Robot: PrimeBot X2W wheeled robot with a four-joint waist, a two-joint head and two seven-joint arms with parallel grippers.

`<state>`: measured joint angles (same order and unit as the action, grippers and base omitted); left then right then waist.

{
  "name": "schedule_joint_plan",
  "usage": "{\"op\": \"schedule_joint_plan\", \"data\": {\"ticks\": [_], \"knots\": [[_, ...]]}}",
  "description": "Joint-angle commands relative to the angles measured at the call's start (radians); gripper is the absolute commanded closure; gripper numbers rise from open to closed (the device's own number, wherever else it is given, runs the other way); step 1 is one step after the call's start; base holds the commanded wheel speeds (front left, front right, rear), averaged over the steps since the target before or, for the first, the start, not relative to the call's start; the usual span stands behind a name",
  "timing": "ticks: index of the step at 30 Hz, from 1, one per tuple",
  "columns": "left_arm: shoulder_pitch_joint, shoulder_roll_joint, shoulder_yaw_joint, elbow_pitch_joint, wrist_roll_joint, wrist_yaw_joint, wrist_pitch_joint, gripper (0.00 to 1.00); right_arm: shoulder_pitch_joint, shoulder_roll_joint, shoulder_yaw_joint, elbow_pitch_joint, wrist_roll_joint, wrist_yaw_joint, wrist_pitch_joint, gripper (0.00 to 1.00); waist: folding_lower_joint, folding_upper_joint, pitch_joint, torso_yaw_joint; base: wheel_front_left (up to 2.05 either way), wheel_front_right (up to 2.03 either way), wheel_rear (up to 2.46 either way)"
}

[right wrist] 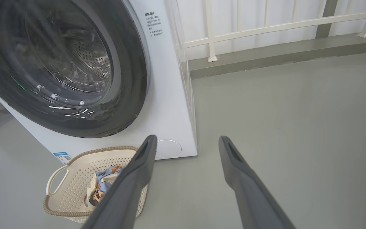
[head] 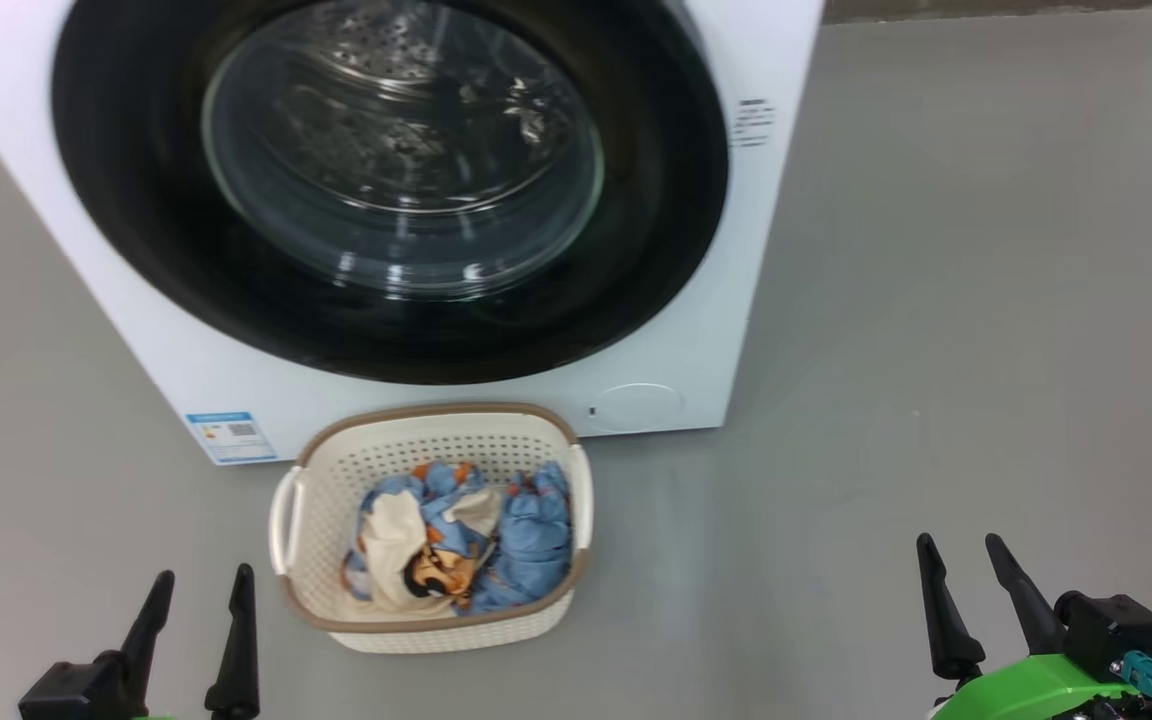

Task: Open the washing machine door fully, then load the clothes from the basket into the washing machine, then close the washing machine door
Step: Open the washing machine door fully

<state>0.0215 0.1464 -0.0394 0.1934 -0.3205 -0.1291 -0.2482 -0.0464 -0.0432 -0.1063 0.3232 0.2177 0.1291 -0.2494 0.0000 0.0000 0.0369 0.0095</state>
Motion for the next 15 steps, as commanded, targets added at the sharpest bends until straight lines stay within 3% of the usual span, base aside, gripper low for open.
{"op": "schedule_joint_plan", "data": {"ticks": [1,15], "knots": [[-0.031,0.017,0.032,-0.026,0.001,-0.002,-0.014,0.0,-0.037,-0.008,0.03,-0.024,-0.005,0.002,-0.012,0.0,0.0,0.0,0.002,-0.001,1.23,1.23,-2.46],[-0.035,0.011,0.041,-0.028,-0.037,-0.002,-0.014,0.0,-0.039,-0.007,0.037,-0.022,-0.002,0.002,-0.012,0.0,0.0,0.0,0.004,-0.006,1.23,1.18,-2.4]]}}
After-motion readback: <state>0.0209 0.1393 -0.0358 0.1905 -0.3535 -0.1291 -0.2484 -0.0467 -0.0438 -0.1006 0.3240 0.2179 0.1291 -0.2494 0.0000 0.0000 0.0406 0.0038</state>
